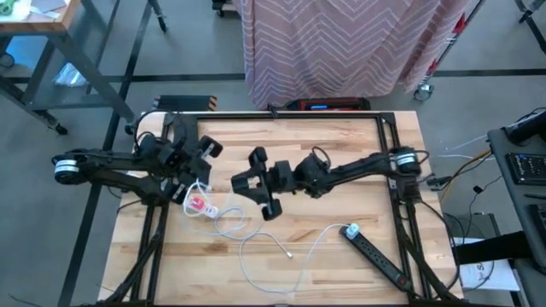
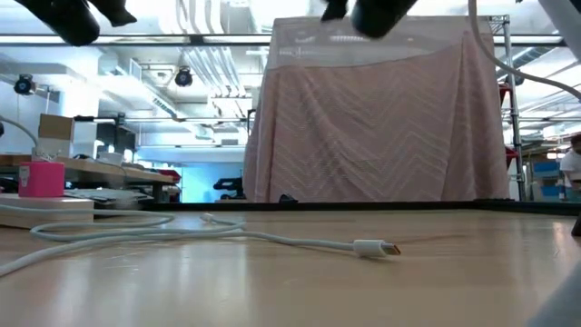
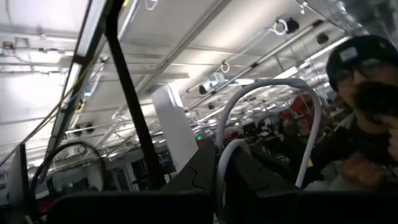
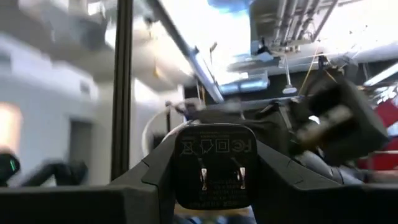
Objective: Insert USB
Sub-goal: Insert the white USB cable into the black charger adapter
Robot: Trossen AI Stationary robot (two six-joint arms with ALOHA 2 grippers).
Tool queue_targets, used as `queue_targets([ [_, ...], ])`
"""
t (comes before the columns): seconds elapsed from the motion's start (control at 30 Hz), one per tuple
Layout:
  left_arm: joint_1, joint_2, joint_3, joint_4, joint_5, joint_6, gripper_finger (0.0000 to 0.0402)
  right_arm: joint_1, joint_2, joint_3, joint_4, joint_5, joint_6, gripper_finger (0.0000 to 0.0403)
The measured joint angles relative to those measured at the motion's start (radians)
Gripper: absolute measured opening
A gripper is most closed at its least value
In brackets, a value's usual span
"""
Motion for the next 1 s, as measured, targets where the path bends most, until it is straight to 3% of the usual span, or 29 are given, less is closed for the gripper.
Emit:
queue_targets([
  [0.23, -0.001, 0.015, -0.005, -0.026, 0.038, 0.269, 0.0002, -0.058, 0.17, 0.032, 0.338, -0.055, 0.452, 0.0131],
  [0.33, 0.0, 0.025, -0.005, -0.059, 0.072, 0.386, 0.0002, -0.076, 0.186, 0.053, 0.322, -0.062, 0.599, 0.0131],
  [0.5, 0.0, 0.029, -0.005, -0.136, 0.074, 0.513, 0.0003, -0.083, 0.179, 0.057, 0.323, -0.063, 0.643, 0.0131],
  [0.77, 0.015, 0.013, -0.002, -0.165, 0.147, 0.507, 0.0003, -0.088, 0.178, 0.055, 0.295, -0.104, 0.626, 0.0131],
  [0.87, 0.047, -0.018, 0.014, -0.18, 0.201, 0.445, 0.0003, -0.088, 0.179, 0.053, 0.294, -0.12, 0.605, 0.0131],
  [1.0, 0.107, -0.073, 0.02, -0.23, 0.213, 0.473, 0.0002, -0.088, 0.179, 0.05, 0.293, -0.123, 0.602, 0.0131],
])
